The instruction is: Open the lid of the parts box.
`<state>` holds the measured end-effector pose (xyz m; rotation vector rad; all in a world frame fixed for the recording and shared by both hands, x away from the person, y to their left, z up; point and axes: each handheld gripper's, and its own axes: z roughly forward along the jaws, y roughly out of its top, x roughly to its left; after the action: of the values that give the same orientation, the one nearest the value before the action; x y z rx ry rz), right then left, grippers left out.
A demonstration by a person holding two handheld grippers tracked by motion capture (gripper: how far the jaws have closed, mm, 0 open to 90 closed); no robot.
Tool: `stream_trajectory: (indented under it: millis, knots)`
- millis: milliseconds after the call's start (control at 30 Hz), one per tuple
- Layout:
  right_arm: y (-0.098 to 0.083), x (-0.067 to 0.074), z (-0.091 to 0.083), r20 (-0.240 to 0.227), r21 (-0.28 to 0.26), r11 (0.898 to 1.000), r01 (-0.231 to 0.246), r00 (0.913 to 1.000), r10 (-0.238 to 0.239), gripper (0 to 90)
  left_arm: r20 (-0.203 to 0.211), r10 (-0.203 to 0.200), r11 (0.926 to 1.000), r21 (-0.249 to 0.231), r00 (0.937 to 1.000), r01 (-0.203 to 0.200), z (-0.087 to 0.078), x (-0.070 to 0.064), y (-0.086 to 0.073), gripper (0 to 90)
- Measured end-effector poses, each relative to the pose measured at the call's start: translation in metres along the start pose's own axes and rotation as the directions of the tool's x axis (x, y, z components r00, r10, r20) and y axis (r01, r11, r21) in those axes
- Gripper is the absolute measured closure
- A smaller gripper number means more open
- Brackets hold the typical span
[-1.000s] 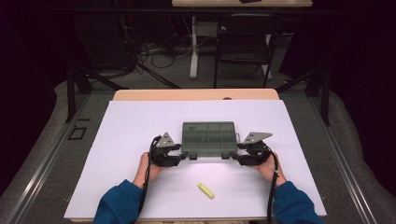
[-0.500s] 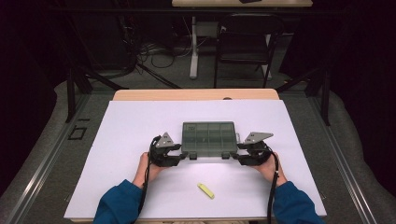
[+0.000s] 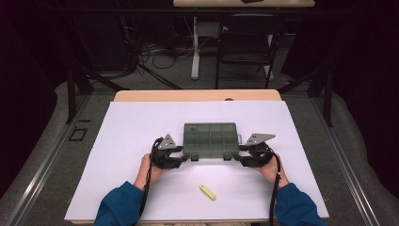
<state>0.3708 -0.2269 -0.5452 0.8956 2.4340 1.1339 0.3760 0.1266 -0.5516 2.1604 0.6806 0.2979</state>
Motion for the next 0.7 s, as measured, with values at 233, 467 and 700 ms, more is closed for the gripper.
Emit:
stream_trajectory:
  millis: [233,467,700]
  knots:
    - [0.001,0.000,-0.003,0.000,-0.023,1.000,-0.004,1.0000,0.004,53.4,-0.010,0.005,0.9999,-0.009,0.9999,-0.006,-0.002,-0.001,0.001,49.0]
    - [0.001,0.000,-0.005,0.005,-0.033,0.999,-0.012,0.9999,0.012,56.3,-0.050,0.035,0.9991,-0.023,0.9981,-0.036,-0.004,-0.005,0.003,42.8]
    - [0.003,0.000,-0.009,0.017,-0.051,0.999,-0.012,0.9998,0.013,58.9,-0.113,0.081,0.9954,-0.042,0.9903,-0.086,-0.007,-0.011,0.007,41.5]
